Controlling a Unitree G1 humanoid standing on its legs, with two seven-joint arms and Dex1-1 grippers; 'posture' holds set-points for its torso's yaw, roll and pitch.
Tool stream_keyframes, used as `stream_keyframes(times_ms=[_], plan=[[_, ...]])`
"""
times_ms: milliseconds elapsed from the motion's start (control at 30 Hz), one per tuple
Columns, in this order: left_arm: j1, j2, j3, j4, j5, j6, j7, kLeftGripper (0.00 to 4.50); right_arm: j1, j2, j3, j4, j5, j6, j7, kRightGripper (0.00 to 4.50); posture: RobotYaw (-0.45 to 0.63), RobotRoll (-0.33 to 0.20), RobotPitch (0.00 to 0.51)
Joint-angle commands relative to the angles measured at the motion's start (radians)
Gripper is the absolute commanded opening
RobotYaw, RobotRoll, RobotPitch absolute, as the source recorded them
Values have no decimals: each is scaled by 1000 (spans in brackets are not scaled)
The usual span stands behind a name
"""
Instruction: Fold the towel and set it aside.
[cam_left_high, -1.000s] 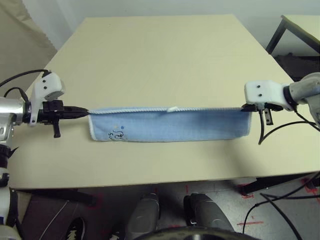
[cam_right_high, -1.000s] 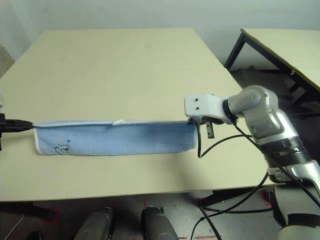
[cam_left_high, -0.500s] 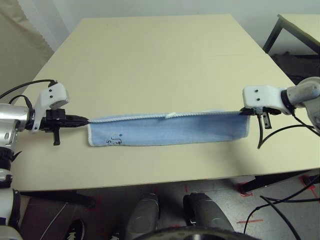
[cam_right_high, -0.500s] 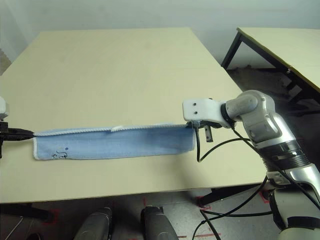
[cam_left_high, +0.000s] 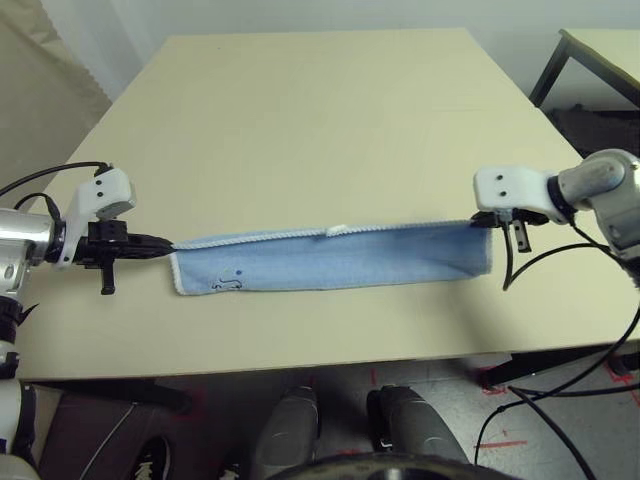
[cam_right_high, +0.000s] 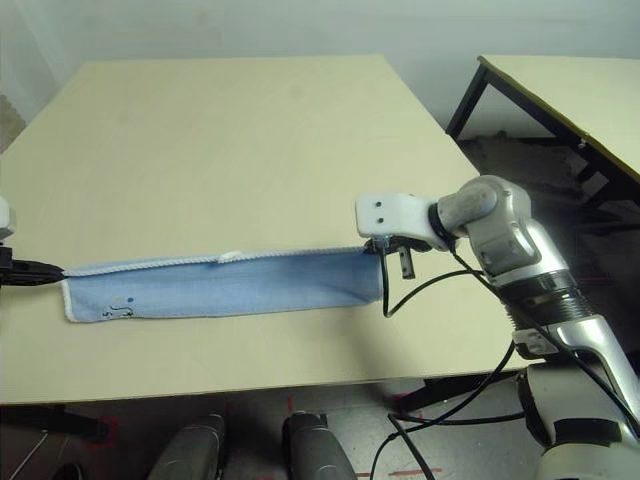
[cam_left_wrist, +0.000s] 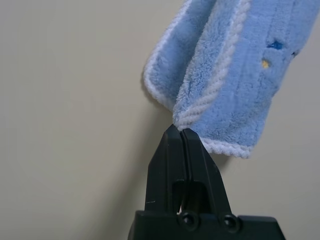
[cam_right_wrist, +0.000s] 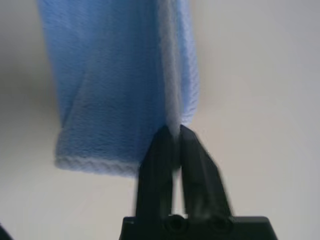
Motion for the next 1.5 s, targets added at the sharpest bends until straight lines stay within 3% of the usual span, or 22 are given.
stream_keyframes(times_ms=[33,300,367,567,733,867,1067,1233,1500], plan=[[-25,-14,-19,41,38,-45,34,1013,-18,9,-8,18,-13,-8,-33,1710,98,0,88],[-91,-32,-24,119,75,-128,87,3716,-8,-7,-17,16,-10,-6,-58,4494,86,0,85],[-99,-31,-22,133,80,-140,92,4468,-2,-24,-25,18,-7,0,-55,4500,84,0,84],[-53,-2,15,124,45,-111,82,4492,52,-107,-46,-5,19,36,-3,4500,76,0,84],[143,40,135,-28,-92,115,38,4492,128,-152,-123,-71,100,200,25,4500,85,0,84],[267,14,235,-118,-172,154,71,4492,178,-141,-186,-85,161,244,-3,4500,100,0,84],[304,-74,310,-117,-243,-48,29,4492,218,-106,-241,-94,327,378,72,4500,104,0,81],[238,-101,321,-40,-301,-221,-109,4492,115,-114,-185,-12,340,619,107,4500,107,0,77],[194,-118,293,-23,-340,-347,-185,4492,-64,-101,-40,154,353,1010,187,4500,115,0,75]])
